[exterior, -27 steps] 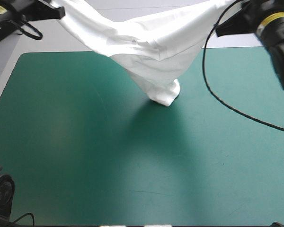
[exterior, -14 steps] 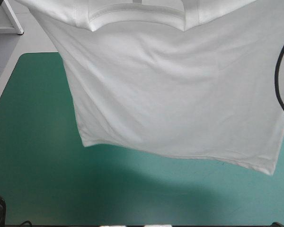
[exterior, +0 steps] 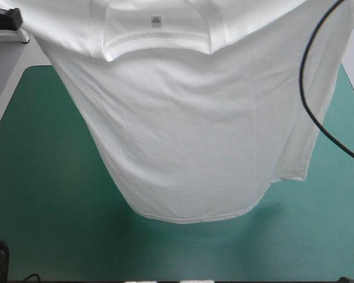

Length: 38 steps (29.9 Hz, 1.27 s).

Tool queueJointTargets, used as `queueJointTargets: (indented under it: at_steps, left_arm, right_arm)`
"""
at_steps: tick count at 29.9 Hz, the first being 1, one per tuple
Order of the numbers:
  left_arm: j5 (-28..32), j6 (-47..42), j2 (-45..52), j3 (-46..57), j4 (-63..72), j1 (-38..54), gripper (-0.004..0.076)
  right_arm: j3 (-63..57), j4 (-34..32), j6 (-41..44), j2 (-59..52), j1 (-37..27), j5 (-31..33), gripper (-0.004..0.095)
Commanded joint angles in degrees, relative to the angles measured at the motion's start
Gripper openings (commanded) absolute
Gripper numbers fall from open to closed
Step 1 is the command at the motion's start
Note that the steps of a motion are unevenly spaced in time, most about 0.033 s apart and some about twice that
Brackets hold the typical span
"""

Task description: Fold the cloth

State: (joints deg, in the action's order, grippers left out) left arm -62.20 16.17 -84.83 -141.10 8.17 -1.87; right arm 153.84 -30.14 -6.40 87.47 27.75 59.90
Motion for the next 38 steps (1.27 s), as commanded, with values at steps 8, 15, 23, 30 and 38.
queueJointTargets:
  at_steps: [8, 15, 23, 30, 38]
  left_arm:
    - [13.5, 1.3, -8.5, 15.1, 5.7, -0.2, 0.0019]
    - [23.7, 1.3, -15.3, 20.9, 5.9, -0.2, 0.0019]
    - [30.7, 1.3, -24.7, 21.6, 6.5, -0.2, 0.0019]
    - [36.1, 1.3, -32.4, 21.6, 10.3, -0.2, 0.0123]
    - [33.5, 4.7, -36.0, 21.6, 8.8, -0.2, 0.0570]
  right_arm:
    - [-7.2, -9.9, 7.6, 15.5, -0.1, -5.5, -0.0017]
    - [-7.2, 4.6, 9.7, 29.1, -6.6, -14.7, -0.0017]
    - [-7.2, 14.4, 9.3, 39.3, -13.4, -27.4, -0.0017]
    - [-7.2, 30.8, 5.8, 44.7, -18.2, -31.8, 0.0181]
    - [-6.4, 33.4, -1.2, 45.5, -20.9, -18.7, 0.0736]
